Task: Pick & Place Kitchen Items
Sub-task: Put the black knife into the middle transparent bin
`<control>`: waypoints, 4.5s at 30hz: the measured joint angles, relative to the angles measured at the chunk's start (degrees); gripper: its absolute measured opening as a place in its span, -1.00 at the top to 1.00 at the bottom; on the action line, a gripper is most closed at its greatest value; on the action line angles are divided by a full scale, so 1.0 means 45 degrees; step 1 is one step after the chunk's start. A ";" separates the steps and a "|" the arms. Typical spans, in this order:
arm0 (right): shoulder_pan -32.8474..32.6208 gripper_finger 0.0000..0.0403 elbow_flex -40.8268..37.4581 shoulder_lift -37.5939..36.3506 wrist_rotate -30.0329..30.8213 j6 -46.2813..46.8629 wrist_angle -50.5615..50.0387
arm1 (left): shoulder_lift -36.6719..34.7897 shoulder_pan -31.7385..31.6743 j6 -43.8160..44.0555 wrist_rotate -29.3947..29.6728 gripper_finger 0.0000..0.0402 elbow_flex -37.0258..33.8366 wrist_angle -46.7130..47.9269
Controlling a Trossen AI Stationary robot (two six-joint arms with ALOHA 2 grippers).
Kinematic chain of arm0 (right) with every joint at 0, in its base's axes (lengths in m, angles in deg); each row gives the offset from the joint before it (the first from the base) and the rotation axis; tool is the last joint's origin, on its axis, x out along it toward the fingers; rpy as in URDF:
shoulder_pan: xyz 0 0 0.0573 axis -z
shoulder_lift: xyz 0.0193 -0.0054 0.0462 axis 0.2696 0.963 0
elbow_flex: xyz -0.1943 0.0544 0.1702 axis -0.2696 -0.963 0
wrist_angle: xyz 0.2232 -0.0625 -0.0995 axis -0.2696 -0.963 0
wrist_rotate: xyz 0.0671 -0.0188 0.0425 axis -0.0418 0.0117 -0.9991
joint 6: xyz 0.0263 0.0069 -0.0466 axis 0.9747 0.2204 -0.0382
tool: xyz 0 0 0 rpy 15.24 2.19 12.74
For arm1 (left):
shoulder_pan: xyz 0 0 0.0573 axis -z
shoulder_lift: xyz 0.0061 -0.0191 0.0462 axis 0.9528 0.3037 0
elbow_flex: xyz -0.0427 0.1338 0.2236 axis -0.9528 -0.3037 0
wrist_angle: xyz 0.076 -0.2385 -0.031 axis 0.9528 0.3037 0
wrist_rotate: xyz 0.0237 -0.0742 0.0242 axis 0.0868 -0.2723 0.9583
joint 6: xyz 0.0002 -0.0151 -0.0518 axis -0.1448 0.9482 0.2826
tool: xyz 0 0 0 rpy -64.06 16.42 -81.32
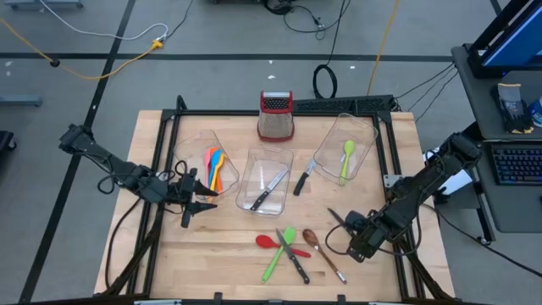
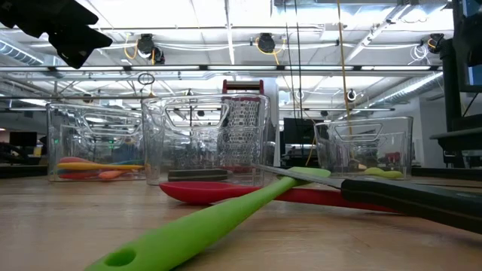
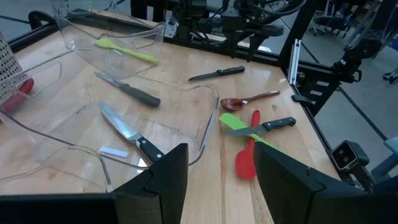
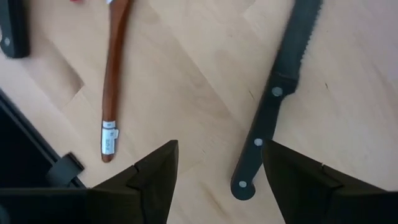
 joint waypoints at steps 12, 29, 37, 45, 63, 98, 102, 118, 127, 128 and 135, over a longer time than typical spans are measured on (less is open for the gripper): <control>0.0001 -0.11 -0.1253 0.0000 -0.0820 0.1728 0.0389 | 0.0000 0.0003 0.0069 0.0005 0.07 0.0000 0.0003; 0.0005 -0.09 -0.2998 -0.0028 -0.1054 0.2625 0.2698 | 0.0000 0.0000 0.0273 0.0010 0.07 0.0000 -0.0010; 0.0005 -0.09 -0.4035 -0.0058 -0.1098 0.3004 0.3465 | 0.0000 0.0000 0.0302 0.0015 0.07 0.0000 -0.0010; 0.0005 -0.09 -0.4483 -0.0033 -0.1077 0.3281 0.3463 | 0.0000 0.0000 0.0302 0.0019 0.07 0.0000 -0.0018; 0.0005 0.32 -0.4499 0.0010 -0.0793 0.3612 0.2647 | 0.0000 0.0000 0.0300 0.0019 0.07 0.0000 -0.0020; -0.0015 0.69 -0.4478 -0.0642 0.0589 0.2568 0.3596 | 0.0000 0.0003 0.0691 0.0019 0.07 0.0000 -0.0060; -0.0015 0.69 -0.4491 -0.1176 0.1121 0.2132 0.4233 | 0.0000 0.0000 0.0691 0.0019 0.07 0.0000 -0.0190; 0.0240 0.70 -0.4503 -0.1491 0.4130 -0.1666 0.9764 | 0.0005 0.0002 0.0687 -0.0101 0.07 0.0005 -0.1032; 0.1028 0.70 -0.4503 -0.1502 0.4022 -0.5149 1.3696 | 0.0680 0.0001 0.0009 -0.0495 0.07 0.0010 -0.3211; 0.1172 0.70 -0.4498 -0.1506 0.4011 -0.5678 1.4184 | 0.0893 0.0005 -0.0107 -0.0553 0.07 0.0010 -0.3529; 0.2330 0.70 -0.4493 -0.1515 0.3997 -0.9273 1.6725 | 0.2917 0.0001 -0.0886 -0.0656 0.07 0.0010 -0.6732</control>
